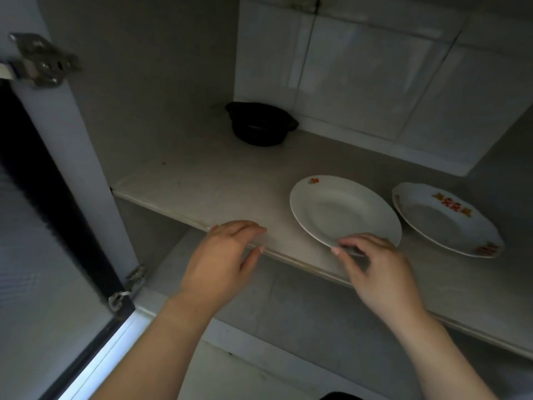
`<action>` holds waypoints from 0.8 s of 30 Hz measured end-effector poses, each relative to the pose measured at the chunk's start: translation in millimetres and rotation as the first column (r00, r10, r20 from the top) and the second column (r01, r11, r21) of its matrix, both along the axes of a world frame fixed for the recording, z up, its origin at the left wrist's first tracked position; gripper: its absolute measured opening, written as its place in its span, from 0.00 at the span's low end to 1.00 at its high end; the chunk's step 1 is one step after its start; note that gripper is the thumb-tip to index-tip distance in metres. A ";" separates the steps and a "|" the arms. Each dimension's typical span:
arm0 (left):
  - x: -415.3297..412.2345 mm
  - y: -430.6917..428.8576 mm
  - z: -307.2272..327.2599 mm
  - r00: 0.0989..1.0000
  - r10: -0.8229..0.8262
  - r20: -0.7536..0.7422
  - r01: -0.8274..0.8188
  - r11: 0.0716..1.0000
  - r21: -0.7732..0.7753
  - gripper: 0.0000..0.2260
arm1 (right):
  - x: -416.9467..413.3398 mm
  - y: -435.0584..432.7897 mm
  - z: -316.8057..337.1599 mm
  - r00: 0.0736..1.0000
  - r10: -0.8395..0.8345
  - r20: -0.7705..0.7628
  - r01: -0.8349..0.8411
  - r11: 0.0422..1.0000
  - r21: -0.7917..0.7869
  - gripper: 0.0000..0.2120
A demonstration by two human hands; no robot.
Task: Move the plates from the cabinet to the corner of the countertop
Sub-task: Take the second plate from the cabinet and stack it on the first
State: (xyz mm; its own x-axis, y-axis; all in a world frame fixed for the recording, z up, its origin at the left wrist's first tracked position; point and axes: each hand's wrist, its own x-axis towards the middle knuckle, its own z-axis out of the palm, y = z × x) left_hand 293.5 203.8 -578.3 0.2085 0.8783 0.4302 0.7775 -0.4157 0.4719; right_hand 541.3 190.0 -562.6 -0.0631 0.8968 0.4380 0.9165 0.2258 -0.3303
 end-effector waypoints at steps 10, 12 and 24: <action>-5.1 19.6 -30.7 1.000 -0.006 -0.030 0.005 0.999 -0.046 0.19 | -5.6 0.2 -21.3 0.999 -0.030 -0.010 0.031 0.996 0.082 0.19; -4.8 20.0 -34.6 0.999 0.000 -0.035 -0.001 1.000 -0.024 0.18 | -7.1 0.3 -22.4 0.999 -0.038 -0.025 0.041 0.994 0.098 0.18; -5.6 17.0 -45.7 1.000 -0.007 -0.030 0.007 1.000 -0.017 0.19 | -6.6 -27.5 -19.0 1.000 -0.020 -0.007 0.020 0.997 0.075 0.18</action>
State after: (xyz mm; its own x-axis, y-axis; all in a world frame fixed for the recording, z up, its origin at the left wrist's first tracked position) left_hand 287.9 220.8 -623.9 0.2273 0.8838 0.4089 0.7887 -0.4133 0.4551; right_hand 534.7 162.5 -581.5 -0.0426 0.8622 0.5047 0.9189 0.2321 -0.3190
